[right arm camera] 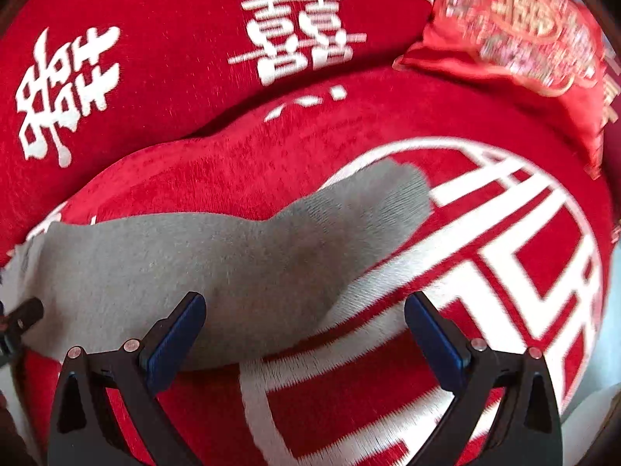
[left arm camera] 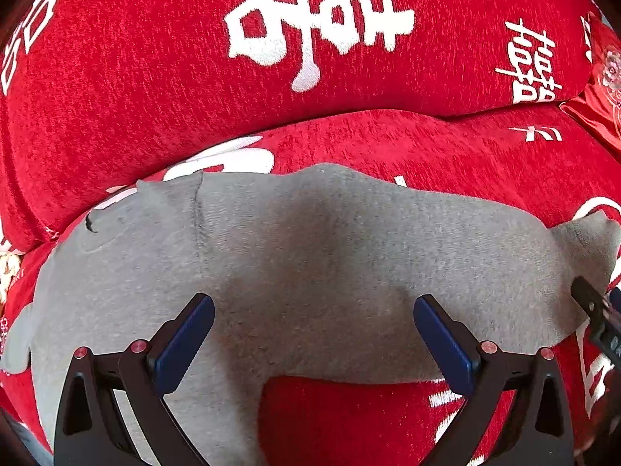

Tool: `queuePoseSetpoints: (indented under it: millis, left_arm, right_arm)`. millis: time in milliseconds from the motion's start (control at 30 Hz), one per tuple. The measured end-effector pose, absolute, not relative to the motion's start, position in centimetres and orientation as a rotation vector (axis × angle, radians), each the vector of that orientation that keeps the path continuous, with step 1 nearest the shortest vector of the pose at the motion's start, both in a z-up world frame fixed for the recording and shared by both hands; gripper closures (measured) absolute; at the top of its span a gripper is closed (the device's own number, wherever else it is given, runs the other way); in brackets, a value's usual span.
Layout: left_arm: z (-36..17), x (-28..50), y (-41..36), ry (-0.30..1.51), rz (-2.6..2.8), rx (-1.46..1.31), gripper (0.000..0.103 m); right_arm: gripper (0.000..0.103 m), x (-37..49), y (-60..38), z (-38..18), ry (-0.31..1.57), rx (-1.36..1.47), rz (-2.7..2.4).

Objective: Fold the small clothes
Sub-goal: 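Reach the right tool to the sweater sleeve cuff and grasp it, then carry the held sleeve across the sweater body toward the left tool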

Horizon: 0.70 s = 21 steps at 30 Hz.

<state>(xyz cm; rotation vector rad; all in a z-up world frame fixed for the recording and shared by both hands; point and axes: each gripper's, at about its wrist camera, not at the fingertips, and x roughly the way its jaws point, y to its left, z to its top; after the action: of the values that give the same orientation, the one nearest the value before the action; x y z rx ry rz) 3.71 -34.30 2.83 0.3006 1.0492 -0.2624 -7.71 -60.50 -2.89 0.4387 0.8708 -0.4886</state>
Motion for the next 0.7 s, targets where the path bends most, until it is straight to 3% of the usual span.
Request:
queuePoseSetpoints:
  millis: [167, 200, 233, 267, 300, 533, 700]
  left_arm:
    - [2.2, 4.0, -34.5, 1.052, -0.253, 0.309, 0.0]
    - [2.1, 4.2, -34.5, 1.054, -0.247, 0.307, 0.0]
    - [2.0, 4.4, -34.3, 1.058, -0.242, 0.298, 0.0]
    - [2.0, 4.5, -34.2, 1.061, -0.242, 0.289, 0.0]
    - [2.0, 4.7, -34.1, 1.064, -0.242, 0.279, 0.0]
    - [2.0, 6.4, -32.1, 1.085, -0.218, 0.169, 0.0]
    - [0.3, 7.5, -31.7, 1.164, -0.192, 0.166, 0.0]
  right_arm:
    - [0.012, -6.5, -62.6, -3.1, 0.813, 0.486, -0.439]
    - [0.022, -6.4, -63.0, -3.0, 0.793, 0.493, -0.441]
    - [0.034, -6.2, -63.5, -2.9, 0.795, 0.495, -0.437]
    - [0.071, -5.9, -63.8, -3.1, 0.811, 0.511, -0.423]
    - [0.097, -5.7, -64.5, -3.7, 0.833, 0.557, -0.391]
    - [0.097, -11.2, -64.1, -1.4, 0.631, 0.598, -0.376]
    - [0.097, -11.4, -62.2, -1.7, 0.67, 0.529, -0.392]
